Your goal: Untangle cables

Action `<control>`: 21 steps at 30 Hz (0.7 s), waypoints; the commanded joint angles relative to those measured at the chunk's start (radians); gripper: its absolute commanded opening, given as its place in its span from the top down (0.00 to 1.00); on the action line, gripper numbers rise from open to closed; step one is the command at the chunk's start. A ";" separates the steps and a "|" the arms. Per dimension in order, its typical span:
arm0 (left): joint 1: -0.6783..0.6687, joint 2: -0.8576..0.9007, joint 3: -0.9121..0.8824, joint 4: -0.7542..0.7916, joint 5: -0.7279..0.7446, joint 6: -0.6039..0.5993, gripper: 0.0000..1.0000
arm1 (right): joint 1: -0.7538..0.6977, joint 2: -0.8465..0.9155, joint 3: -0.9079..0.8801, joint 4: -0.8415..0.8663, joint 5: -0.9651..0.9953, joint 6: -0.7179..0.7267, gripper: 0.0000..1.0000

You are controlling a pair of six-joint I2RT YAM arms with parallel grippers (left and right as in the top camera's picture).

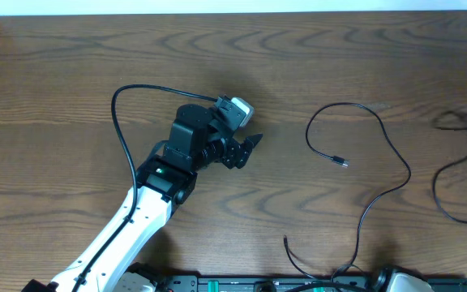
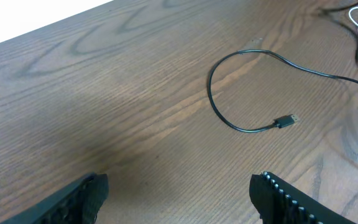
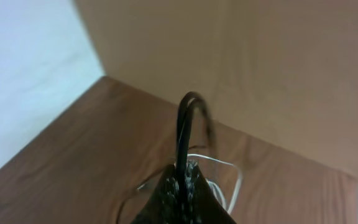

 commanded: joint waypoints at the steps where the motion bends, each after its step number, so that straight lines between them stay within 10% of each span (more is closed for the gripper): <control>1: 0.003 0.006 0.011 -0.001 -0.006 0.017 0.22 | -0.112 0.024 0.001 -0.003 -0.214 -0.045 0.99; 21: 0.003 0.006 0.011 -0.001 -0.006 0.016 0.22 | -0.494 0.508 0.002 -0.029 -0.799 -0.118 0.99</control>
